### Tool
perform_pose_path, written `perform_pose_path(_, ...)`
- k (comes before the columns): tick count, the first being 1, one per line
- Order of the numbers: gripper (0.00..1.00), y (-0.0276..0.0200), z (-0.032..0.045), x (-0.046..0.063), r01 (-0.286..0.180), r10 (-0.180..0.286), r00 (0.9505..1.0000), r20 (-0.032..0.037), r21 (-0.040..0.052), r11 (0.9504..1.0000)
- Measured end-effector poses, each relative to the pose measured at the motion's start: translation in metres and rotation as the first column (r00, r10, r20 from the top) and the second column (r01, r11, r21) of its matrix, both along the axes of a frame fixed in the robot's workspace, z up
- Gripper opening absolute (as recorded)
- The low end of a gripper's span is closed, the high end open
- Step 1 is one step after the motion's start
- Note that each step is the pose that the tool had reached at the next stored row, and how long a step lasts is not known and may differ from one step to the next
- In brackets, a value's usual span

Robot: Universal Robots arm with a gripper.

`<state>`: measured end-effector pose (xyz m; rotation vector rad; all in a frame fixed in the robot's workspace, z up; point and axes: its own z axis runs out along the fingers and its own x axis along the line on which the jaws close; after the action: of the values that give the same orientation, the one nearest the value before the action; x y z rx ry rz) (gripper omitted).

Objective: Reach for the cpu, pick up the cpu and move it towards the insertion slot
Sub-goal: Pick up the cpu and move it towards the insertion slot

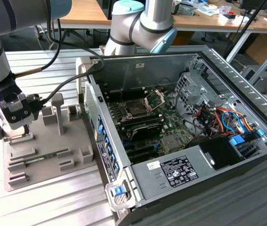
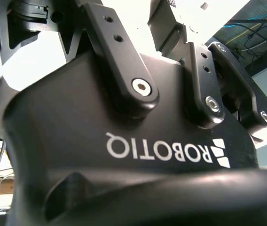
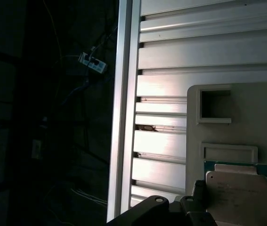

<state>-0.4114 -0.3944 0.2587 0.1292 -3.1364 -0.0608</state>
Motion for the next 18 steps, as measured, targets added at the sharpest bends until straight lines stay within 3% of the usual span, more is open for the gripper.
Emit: perform_pose_path(18, 0.55, 0.0, 0.0069, 0.0, 0.0, 0.0, 1.0, 0.0, 0.0, 1.0)
